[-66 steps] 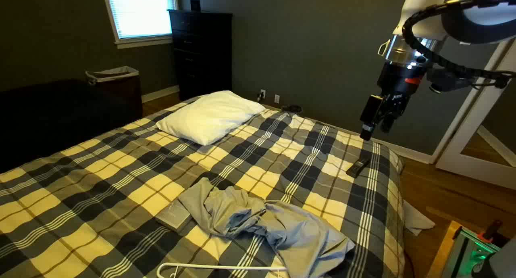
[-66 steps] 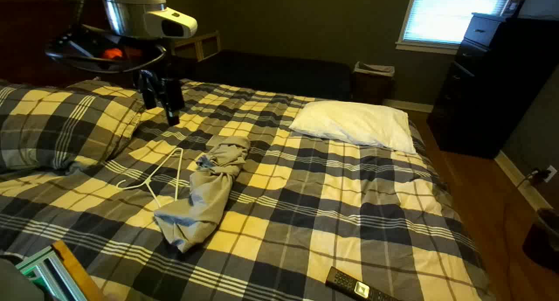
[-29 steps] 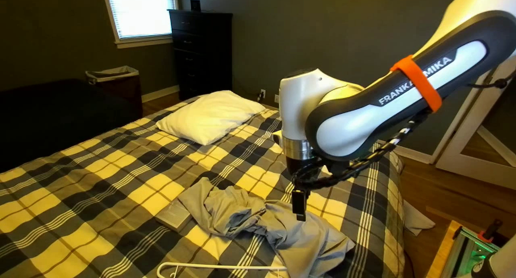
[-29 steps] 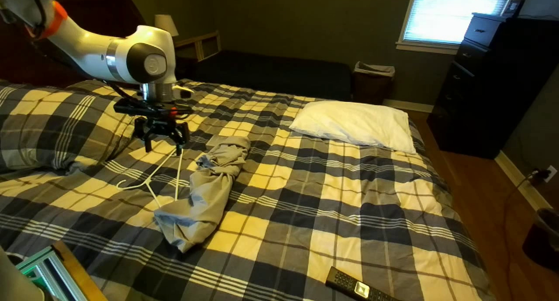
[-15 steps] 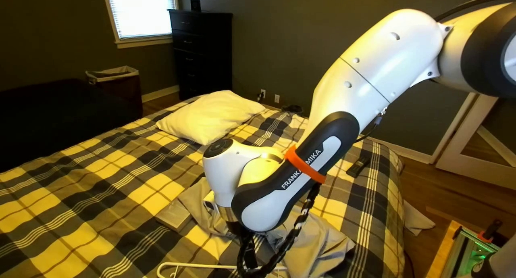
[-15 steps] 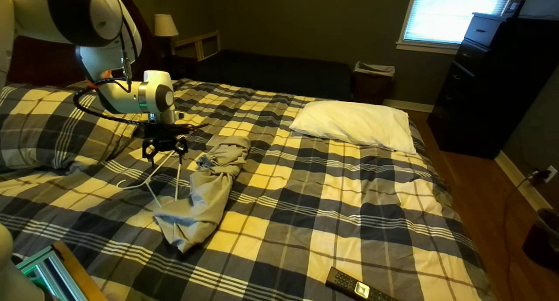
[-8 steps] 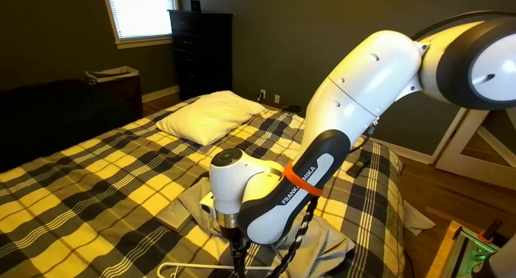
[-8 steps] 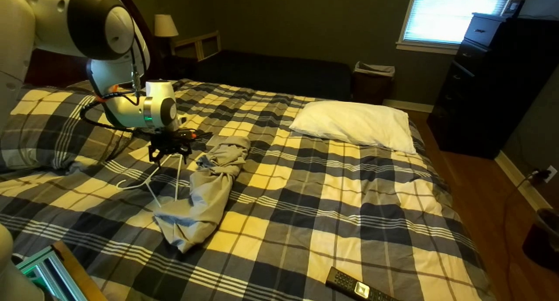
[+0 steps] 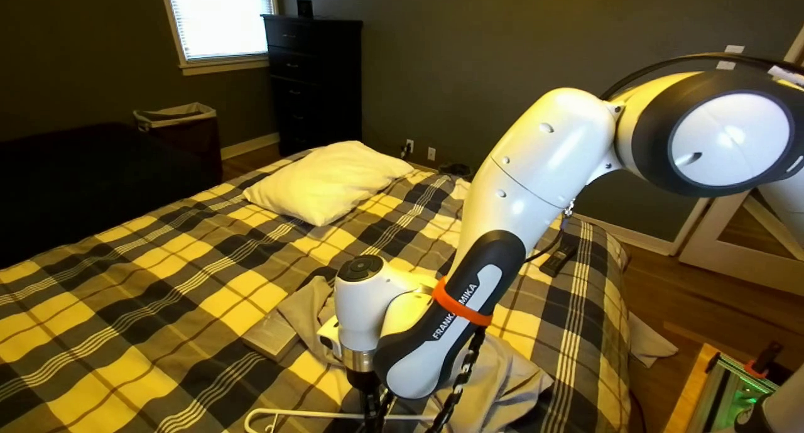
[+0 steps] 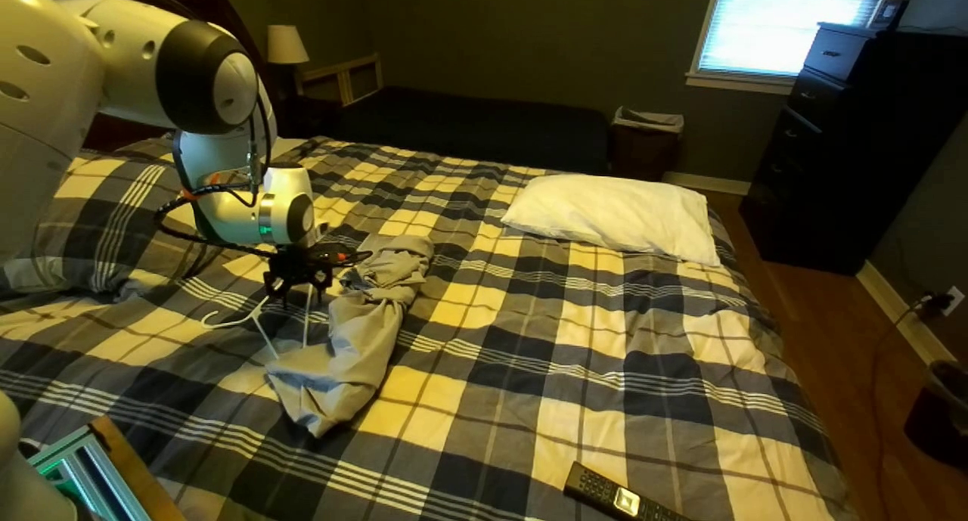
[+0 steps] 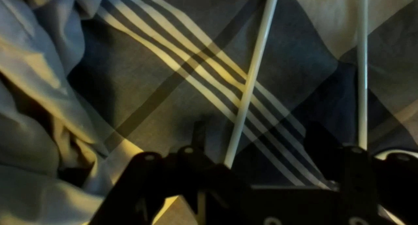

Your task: Put the clothing hanger on the bed sheet

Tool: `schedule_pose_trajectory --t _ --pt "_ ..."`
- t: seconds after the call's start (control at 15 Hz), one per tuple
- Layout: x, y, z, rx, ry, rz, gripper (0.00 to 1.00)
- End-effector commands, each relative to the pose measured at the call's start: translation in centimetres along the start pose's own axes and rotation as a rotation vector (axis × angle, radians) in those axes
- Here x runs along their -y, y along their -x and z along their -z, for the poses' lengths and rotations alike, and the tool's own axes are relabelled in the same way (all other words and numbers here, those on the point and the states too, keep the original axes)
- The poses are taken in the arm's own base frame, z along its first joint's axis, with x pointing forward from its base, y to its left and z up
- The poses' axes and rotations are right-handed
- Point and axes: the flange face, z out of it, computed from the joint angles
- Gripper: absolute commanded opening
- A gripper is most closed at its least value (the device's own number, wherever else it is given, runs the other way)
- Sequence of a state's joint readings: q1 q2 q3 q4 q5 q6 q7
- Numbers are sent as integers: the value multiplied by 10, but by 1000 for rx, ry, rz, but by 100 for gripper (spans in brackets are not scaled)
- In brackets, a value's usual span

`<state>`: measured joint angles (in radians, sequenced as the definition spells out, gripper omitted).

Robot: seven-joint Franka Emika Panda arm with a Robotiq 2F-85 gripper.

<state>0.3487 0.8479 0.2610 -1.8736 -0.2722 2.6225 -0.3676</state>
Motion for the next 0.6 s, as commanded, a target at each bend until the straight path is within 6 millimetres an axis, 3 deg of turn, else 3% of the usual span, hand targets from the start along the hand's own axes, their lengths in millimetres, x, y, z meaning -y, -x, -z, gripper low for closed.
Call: schedule_pose_trajectory --t 0.0,0.13,0.2,0.27,0.33,0.4,0.53 --pt "-7 -1 -17 -3 -20 -15 54" --pt "-10 0 -22 4 -18 -30 50" --pt "-12 0 -25 7 -15 -38 53" --pt "-13 -1 -26 8 -14 -44 44" --pt "-14 -1 -28 13 -10 -52 28" --pt "-15 -2 -30 18 -8 -62 26" --pt "-17 -2 -32 19 -10 -71 8"
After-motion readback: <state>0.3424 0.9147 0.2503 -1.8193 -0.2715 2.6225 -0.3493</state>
